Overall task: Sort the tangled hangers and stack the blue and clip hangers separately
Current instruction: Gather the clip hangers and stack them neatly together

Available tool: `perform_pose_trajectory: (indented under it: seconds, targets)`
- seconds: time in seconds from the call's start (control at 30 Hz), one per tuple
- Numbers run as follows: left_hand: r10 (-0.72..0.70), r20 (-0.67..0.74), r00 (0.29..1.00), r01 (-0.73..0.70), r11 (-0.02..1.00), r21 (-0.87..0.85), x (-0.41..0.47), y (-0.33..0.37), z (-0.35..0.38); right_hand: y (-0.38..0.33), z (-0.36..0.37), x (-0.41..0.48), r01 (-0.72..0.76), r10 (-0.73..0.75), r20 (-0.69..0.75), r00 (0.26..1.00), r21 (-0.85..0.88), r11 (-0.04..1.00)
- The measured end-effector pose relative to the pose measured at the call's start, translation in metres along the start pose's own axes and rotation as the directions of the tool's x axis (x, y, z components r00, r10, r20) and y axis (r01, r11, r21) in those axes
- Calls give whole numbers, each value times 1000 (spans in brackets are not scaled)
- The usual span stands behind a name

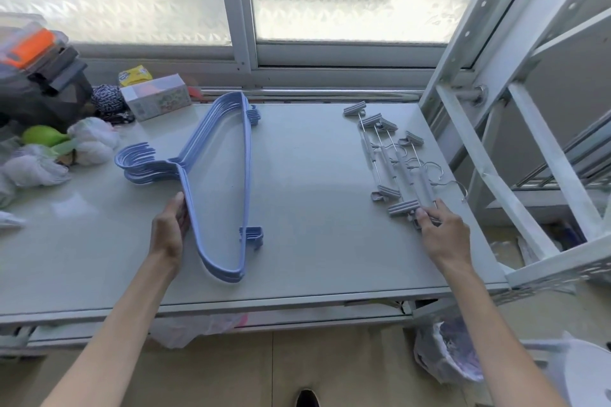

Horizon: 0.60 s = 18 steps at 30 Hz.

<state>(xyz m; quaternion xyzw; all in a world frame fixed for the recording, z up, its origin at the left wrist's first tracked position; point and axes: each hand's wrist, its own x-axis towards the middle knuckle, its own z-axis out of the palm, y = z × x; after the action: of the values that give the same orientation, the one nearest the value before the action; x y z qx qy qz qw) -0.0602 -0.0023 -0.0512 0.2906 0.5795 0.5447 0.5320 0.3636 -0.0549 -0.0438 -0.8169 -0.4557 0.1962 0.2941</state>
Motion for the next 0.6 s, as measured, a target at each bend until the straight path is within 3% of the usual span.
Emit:
perform_pose_trajectory:
  seconds: [0.6]
  targets:
    - [7,-6,1000,-7,1000,-4,-1,1,1,-15,10,-14,57,-57,7,998,8,998]
